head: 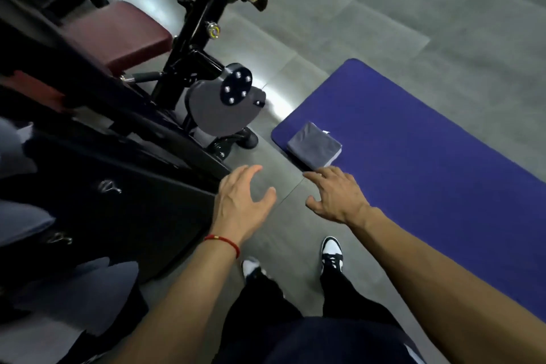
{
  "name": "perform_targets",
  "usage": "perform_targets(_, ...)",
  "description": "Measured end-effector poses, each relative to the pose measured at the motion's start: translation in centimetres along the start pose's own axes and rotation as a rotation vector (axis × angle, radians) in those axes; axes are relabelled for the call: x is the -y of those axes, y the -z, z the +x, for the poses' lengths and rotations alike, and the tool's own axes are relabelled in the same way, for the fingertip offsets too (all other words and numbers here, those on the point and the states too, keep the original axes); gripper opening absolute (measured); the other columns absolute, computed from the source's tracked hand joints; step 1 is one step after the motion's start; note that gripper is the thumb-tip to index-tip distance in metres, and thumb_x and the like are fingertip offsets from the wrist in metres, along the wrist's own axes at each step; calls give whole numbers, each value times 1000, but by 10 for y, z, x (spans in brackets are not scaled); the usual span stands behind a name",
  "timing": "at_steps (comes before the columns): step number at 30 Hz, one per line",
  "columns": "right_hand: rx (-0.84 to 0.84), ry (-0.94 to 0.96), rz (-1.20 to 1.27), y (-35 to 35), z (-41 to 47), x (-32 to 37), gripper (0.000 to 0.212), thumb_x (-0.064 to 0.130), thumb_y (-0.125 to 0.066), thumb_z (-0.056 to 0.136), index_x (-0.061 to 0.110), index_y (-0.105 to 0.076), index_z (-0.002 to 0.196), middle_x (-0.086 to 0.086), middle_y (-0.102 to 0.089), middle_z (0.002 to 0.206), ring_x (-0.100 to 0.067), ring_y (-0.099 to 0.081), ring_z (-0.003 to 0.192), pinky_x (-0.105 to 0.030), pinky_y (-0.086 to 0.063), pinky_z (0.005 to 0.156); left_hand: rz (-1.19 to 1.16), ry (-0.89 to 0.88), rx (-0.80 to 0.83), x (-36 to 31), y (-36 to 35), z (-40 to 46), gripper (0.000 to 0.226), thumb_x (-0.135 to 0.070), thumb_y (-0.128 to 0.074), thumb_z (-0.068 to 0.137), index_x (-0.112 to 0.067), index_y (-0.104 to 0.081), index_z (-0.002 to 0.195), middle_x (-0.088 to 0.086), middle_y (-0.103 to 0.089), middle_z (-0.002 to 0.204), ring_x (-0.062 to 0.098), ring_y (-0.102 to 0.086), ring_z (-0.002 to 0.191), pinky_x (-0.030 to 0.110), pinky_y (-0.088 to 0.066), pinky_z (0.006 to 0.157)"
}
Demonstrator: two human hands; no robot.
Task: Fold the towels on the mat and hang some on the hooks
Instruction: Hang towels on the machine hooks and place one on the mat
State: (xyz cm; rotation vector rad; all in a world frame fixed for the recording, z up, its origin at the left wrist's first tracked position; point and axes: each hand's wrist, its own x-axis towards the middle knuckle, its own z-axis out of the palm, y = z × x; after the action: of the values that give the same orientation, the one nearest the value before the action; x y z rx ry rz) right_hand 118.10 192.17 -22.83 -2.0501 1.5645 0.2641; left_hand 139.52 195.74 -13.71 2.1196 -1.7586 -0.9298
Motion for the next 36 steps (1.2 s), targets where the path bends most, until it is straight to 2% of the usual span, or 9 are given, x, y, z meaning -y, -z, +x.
perform_targets(4, -30, -34, 32, 22, 42, -25, 74, 51, -54, 90, 28, -32, 156, 0, -39, 156, -28, -34, 143, -48, -34, 112, 15, 39, 44, -22, -1, 54, 60, -44, -62, 92, -26, -45, 146, -1, -50, 143, 22, -40, 133, 40, -34, 114)
perform_targets(7, -7, -56, 12, 32, 76, -35, 72, 49, -53, 92, 27, -30, 157, 1, -38, 158, -28, -33, 144, -48, -33, 113, 1, 26, 42, -24, 1, 100, 58, -40, -63, 92, -24, -47, 145, 0, -50, 144, 24, -41, 133, 39, -33, 114)
perform_targets(11, 83, -121, -32, 35, 125, -45, 76, 49, -51, 94, 27, -22, 160, 1, -25, 165, -30, -17, 153, -54, -22, 120, 39, -30, 77, -17, -1, 170, 58, -24, -66, 87, -19, -50, 142, 3, -52, 143, 27, -42, 132, 34, -31, 112)
perform_targets(16, 160, -172, 4, 25, 194, -62, 70, 46, -55, 92, 26, -31, 155, 0, -33, 160, -28, -23, 150, -56, -23, 119, 59, 3, 150, -6, -20, 243, 58, -22, -63, 87, -19, -49, 143, 4, -52, 142, 28, -42, 131, 36, -32, 111)
perform_targets(21, 238, -148, 38, -40, 294, -94, 57, 37, -53, 96, 23, -41, 150, -3, -46, 148, -29, -36, 141, -53, -32, 113, 59, 10, 184, 23, -69, 321, 58, -16, -63, 87, -18, -49, 143, 3, -50, 144, 22, -39, 136, 35, -30, 115)
perform_targets(26, 289, -93, -35, -146, 423, -138, 54, 35, -52, 96, 18, -43, 147, -7, -45, 149, -32, -39, 138, -52, -37, 109, 7, 47, 144, 79, -163, 416, 53, -26, -62, 91, -20, -52, 142, 1, -52, 144, 21, -46, 132, 26, -32, 106)
perform_targets(30, 329, -12, -161, -235, 516, -173, 59, 33, -48, 101, 18, -31, 155, -5, -23, 166, -31, -23, 150, -54, -26, 118, -73, 199, 124, 142, -251, 472, 55, -48, -52, 98, -28, -43, 148, 0, -46, 151, 17, -41, 137, 24, -29, 101)
perform_targets(33, 330, 134, -335, -289, 577, -195, 65, 29, -45, 104, 20, -15, 162, -2, -6, 171, -29, -4, 157, -59, -14, 122, -83, 241, 102, 185, -303, 493, 55, -45, -54, 98, -28, -43, 150, -3, -44, 153, 12, -39, 139, 21, -28, 103)
perform_targets(36, 333, 208, -363, -321, 622, -205, 69, 25, -44, 106, 23, -7, 163, 0, -2, 172, -28, 3, 158, -61, -7, 123, -50, 202, 63, 217, -337, 502, 54, -39, -57, 98, -24, -46, 148, -2, -46, 151, 12, -39, 140, 19, -27, 105)
